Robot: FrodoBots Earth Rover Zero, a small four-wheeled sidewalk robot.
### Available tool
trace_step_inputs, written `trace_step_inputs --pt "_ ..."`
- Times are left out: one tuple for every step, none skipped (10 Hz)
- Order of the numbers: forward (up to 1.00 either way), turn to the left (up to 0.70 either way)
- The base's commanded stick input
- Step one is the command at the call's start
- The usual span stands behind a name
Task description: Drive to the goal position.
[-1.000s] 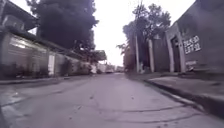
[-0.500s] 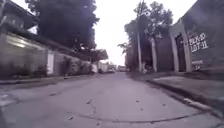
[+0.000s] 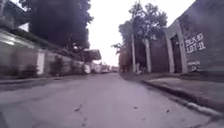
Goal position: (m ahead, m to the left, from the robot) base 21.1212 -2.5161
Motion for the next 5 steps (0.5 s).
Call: trace_step_inputs --pt "0.7 -0.35" --pt "0.7 -0.35" --pt "0.7 -0.35" --pt "0.7 -0.35" --pt "0.7 -0.35"
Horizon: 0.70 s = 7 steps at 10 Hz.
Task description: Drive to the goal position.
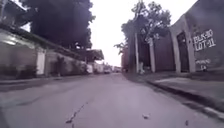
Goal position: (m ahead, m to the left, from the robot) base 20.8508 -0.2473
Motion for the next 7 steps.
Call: trace_step_inputs --pt "0.7 -0.31" --pt "0.7 -0.18" --pt "0.7 -0.06" --pt "0.7 0.0" --pt "0.7 0.0" --pt "0.7 0.0" --pt "0.7 0.0"
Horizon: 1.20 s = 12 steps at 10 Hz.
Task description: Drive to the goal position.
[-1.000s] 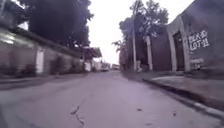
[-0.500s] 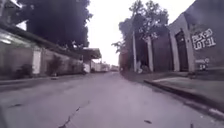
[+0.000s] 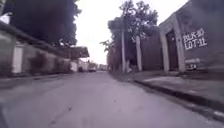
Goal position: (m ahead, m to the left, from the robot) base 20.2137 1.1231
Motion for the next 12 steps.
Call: trace_step_inputs --pt "0.7 0.0" --pt "0.7 0.0" --pt "0.7 0.0" --pt "0.7 0.0" --pt "0.7 0.0" --pt "0.7 0.0" --pt "0.7 0.0" --pt "0.7 0.0" --pt "0.7 0.0" --pt "0.7 0.0" --pt "0.7 0.0" --pt "0.7 0.0"
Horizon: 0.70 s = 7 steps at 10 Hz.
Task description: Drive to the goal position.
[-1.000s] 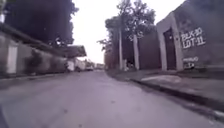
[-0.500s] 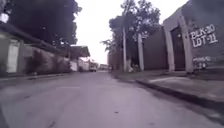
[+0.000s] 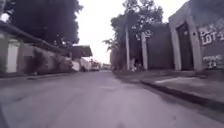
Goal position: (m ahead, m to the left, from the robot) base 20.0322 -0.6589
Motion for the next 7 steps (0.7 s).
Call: trace_step_inputs --pt "0.7 0.0" --pt "0.7 0.0" --pt "0.7 0.0" --pt "0.7 0.0" --pt "0.7 0.0" --pt "0.7 0.0" --pt "0.7 0.0"
